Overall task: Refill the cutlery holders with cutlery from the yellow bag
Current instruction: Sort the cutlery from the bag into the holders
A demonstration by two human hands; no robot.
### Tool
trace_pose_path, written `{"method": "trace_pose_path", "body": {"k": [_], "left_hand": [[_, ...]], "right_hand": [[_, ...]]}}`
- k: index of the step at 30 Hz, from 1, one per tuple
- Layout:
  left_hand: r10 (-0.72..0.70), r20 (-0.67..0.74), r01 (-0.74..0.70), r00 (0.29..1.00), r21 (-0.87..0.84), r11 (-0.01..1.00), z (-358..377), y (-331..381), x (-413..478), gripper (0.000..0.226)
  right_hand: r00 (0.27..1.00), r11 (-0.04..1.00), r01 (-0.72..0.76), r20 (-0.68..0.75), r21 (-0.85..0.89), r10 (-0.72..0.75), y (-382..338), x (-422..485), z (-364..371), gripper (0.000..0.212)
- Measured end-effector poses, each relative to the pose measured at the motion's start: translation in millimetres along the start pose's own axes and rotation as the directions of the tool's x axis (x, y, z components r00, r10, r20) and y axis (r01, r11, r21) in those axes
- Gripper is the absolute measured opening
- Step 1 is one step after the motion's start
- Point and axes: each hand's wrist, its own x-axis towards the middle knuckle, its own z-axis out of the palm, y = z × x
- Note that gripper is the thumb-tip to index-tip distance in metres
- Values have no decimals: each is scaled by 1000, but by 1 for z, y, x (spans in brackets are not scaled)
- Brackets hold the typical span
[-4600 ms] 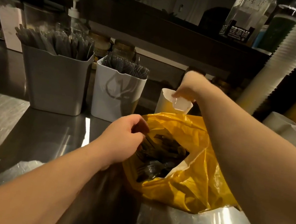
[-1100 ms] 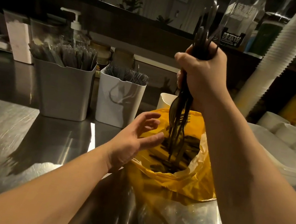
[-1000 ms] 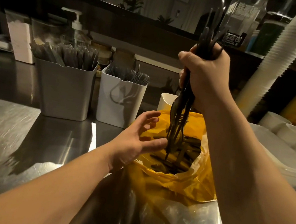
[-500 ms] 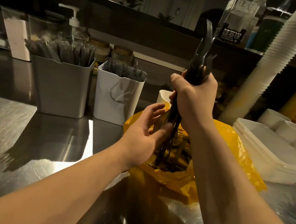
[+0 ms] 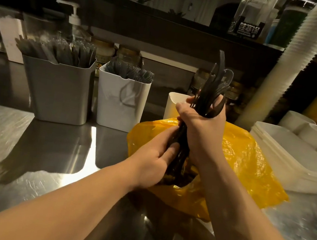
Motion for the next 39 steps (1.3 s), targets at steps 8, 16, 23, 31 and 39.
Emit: {"method": "trace_pose_path", "body": {"k": [8, 16, 23, 31, 39], "left_hand": [[-15, -36, 15, 999, -3, 1000, -1, -3, 2, 41], [-13, -66, 13, 998, -2, 1000, -6, -3, 1, 37], [15, -126, -32, 992, -130, 991, -14, -2, 0, 56], [-95, -21, 90, 995, -195, 977, -20, -2, -3, 52], [-50, 8, 50, 999, -9, 999, -17, -5, -2, 88]], "right_hand": [[997, 998, 45, 68, -34, -43, 6, -11, 2, 60], [977, 986, 152, -137, -70, -161, 4, 1, 5, 30], [990, 969, -12, -135, 248, 47, -18, 20, 6, 26], [999, 996, -5, 49, 94, 0, 3, 7, 17, 37], [992, 991, 119, 60, -69, -114, 1, 2, 17, 41]]}}
